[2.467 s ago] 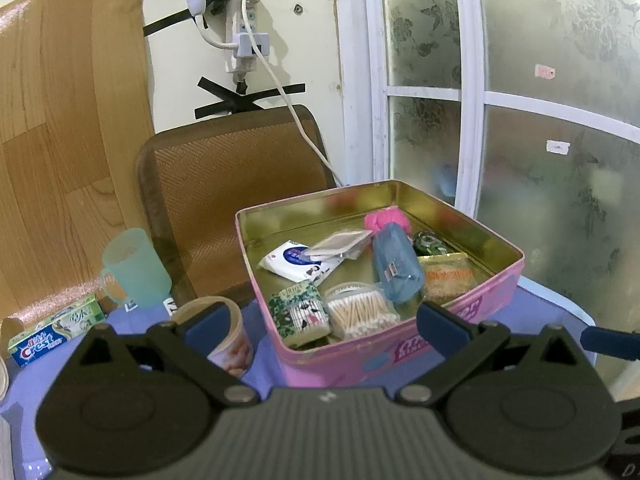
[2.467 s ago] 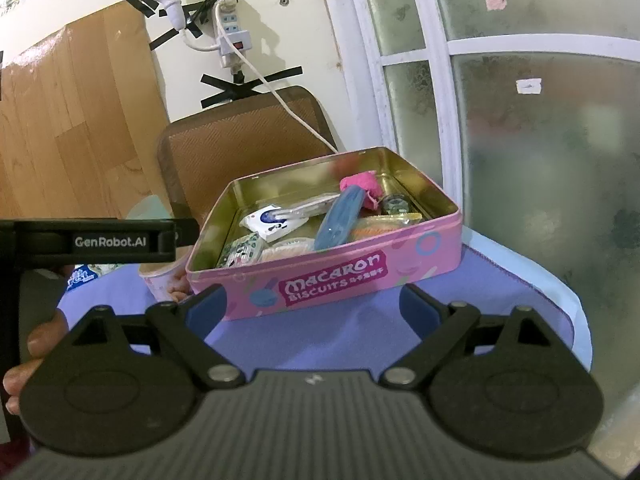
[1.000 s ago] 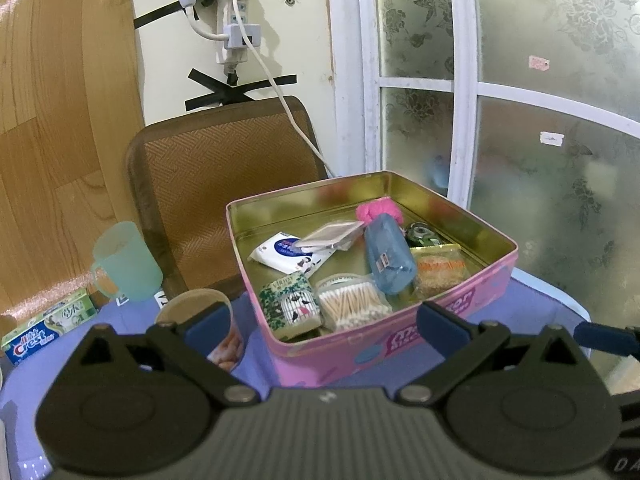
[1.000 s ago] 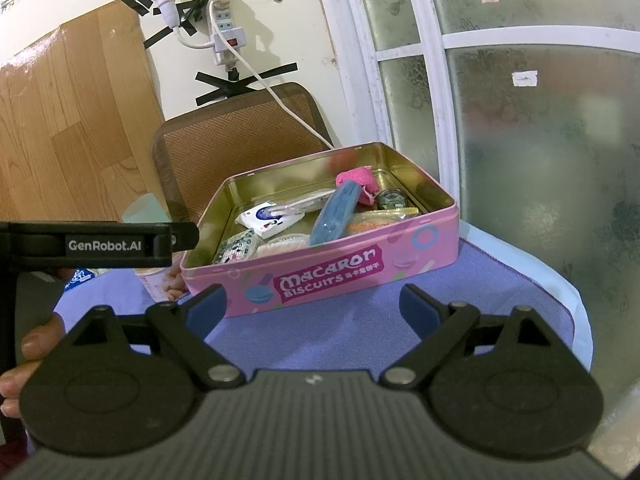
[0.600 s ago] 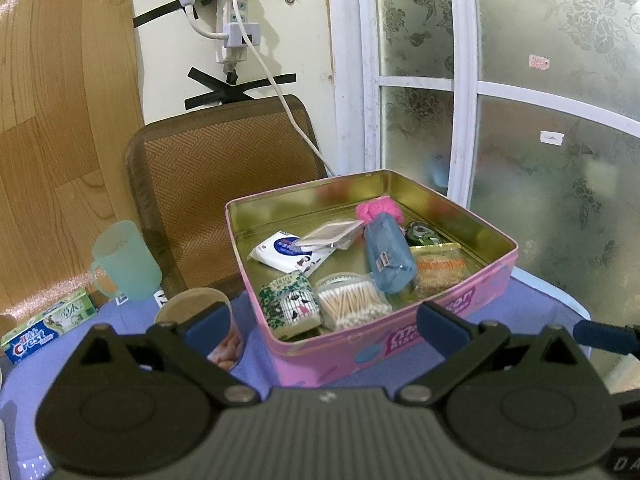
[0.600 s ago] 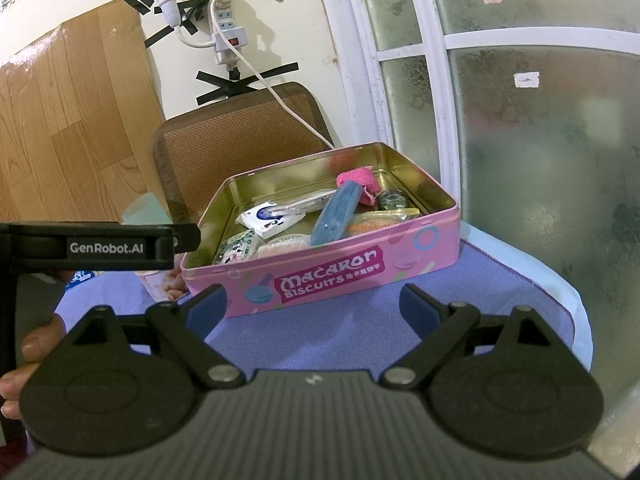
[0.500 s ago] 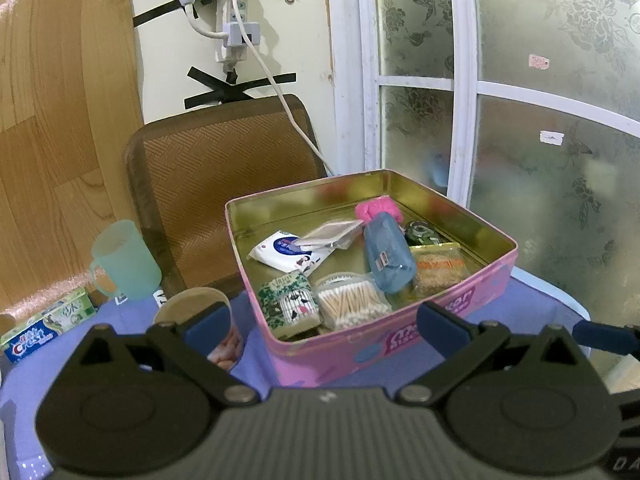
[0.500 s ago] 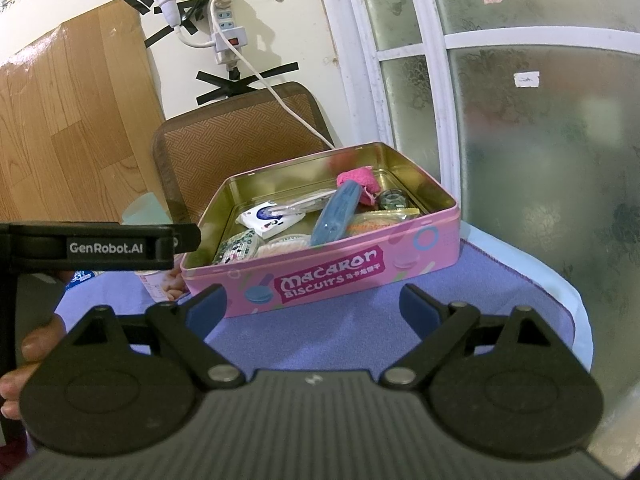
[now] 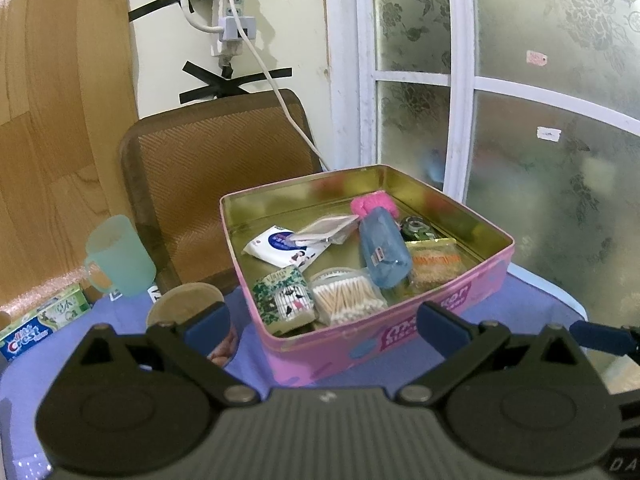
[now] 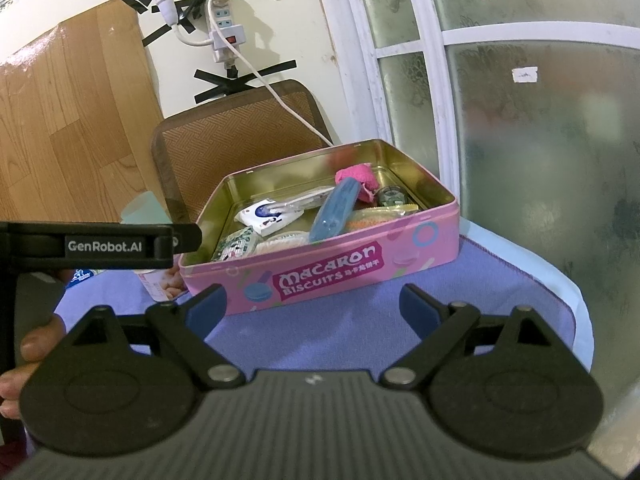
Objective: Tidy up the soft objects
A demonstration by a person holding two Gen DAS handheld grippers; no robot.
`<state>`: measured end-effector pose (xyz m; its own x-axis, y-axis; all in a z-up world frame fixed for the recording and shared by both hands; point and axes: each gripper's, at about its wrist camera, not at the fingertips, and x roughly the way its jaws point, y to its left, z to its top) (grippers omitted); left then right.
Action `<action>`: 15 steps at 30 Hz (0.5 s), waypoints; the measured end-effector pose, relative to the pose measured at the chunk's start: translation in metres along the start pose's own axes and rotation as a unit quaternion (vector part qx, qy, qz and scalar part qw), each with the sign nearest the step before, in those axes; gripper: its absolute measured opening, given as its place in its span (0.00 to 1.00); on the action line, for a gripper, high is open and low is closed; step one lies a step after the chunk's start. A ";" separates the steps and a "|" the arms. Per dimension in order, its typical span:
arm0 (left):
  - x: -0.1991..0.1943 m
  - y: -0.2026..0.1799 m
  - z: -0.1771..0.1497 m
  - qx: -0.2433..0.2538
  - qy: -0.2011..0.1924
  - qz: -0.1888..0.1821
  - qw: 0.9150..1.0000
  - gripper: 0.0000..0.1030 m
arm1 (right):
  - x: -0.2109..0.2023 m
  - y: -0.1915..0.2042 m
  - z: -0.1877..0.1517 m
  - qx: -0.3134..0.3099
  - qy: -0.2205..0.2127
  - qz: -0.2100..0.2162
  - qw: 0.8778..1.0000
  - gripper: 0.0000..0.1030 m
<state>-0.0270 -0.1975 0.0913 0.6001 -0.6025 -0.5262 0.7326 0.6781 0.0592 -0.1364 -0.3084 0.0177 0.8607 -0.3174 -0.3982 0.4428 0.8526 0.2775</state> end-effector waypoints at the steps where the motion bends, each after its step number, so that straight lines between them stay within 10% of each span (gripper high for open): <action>1: 0.000 0.000 0.000 0.000 0.001 0.000 1.000 1.00 | 0.000 0.000 0.000 0.000 0.000 0.000 1.000 0.92; 15: 0.002 0.001 -0.001 -0.003 0.005 -0.005 1.000 1.00 | 0.000 0.000 0.000 0.000 0.000 0.000 1.000 0.92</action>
<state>-0.0250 -0.1974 0.0894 0.5887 -0.6051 -0.5360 0.7373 0.6738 0.0491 -0.1365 -0.3082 0.0174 0.8603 -0.3175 -0.3988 0.4434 0.8521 0.2781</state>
